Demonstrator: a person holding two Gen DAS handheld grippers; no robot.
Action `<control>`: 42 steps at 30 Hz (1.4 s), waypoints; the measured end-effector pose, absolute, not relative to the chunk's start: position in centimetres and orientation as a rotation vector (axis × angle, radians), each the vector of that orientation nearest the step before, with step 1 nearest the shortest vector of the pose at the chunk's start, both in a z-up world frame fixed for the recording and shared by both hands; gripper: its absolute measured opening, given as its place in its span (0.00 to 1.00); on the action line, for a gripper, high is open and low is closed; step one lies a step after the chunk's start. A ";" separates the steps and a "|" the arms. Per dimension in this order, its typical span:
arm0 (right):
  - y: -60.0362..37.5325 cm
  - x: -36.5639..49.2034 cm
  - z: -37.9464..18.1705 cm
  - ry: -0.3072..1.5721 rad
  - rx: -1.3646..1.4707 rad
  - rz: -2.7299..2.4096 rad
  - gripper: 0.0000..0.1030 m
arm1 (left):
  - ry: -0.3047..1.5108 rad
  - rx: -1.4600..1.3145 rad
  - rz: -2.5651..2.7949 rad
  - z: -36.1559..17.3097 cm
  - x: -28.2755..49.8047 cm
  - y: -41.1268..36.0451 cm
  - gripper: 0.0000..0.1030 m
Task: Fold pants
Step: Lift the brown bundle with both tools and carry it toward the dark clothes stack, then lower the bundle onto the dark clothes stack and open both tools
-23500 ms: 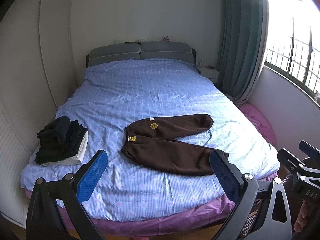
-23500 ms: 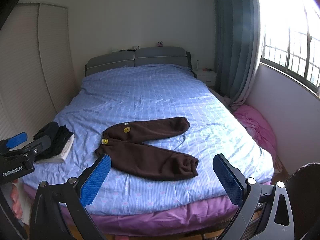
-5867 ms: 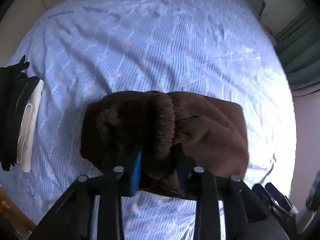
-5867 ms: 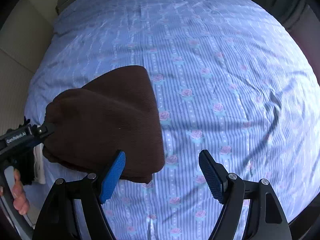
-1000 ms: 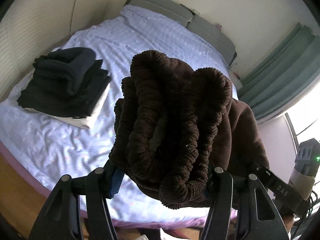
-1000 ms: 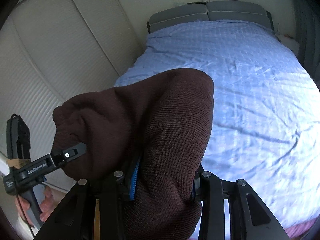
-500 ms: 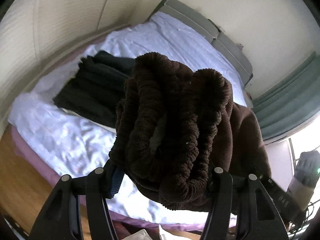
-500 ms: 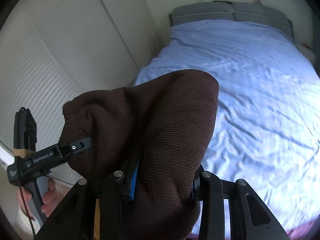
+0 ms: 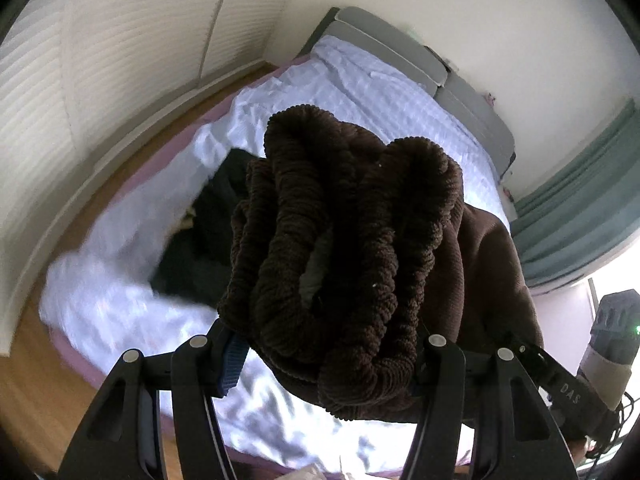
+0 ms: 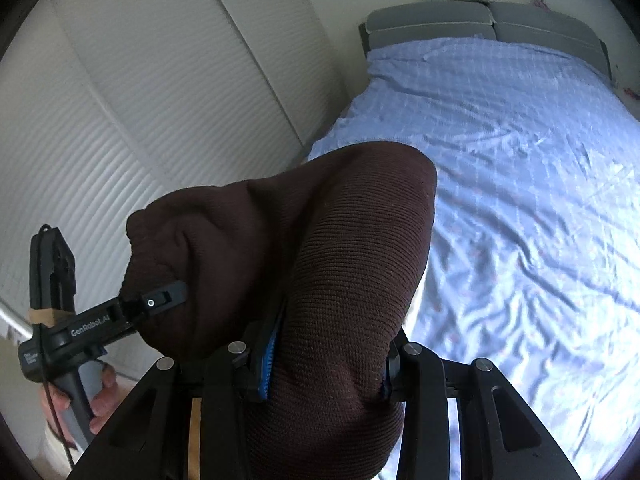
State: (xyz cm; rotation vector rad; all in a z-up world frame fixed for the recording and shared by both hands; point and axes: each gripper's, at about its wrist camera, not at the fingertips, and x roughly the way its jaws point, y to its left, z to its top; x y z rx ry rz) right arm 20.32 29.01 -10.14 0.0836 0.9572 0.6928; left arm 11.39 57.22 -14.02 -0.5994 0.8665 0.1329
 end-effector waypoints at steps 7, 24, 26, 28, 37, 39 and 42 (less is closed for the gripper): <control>35.1 24.3 -11.7 0.985 0.133 0.634 0.37 | 0.915 -0.566 0.046 -15.3 18.5 64.4 0.57; 41.5 31.8 -17.7 1.079 0.052 0.517 0.37 | 1.132 -0.716 -0.025 -25.3 28.2 70.5 0.66; 41.4 31.9 -18.1 1.093 0.045 0.507 0.37 | 1.144 -0.729 -0.011 -25.9 28.0 71.2 0.72; 41.8 33.3 -19.1 1.105 0.025 0.498 0.37 | 1.147 -0.673 0.007 -25.8 27.6 71.4 0.78; 42.3 33.2 -20.7 1.139 -0.010 0.498 0.46 | 1.200 -0.475 0.068 -24.8 27.0 71.4 0.91; 42.3 33.3 -20.8 1.140 -0.022 0.477 0.56 | 1.223 -0.496 0.106 -25.5 27.2 71.5 0.96; 42.3 33.3 -21.0 1.141 -0.052 0.439 0.63 | 1.260 -0.570 0.121 -27.0 27.5 71.7 0.96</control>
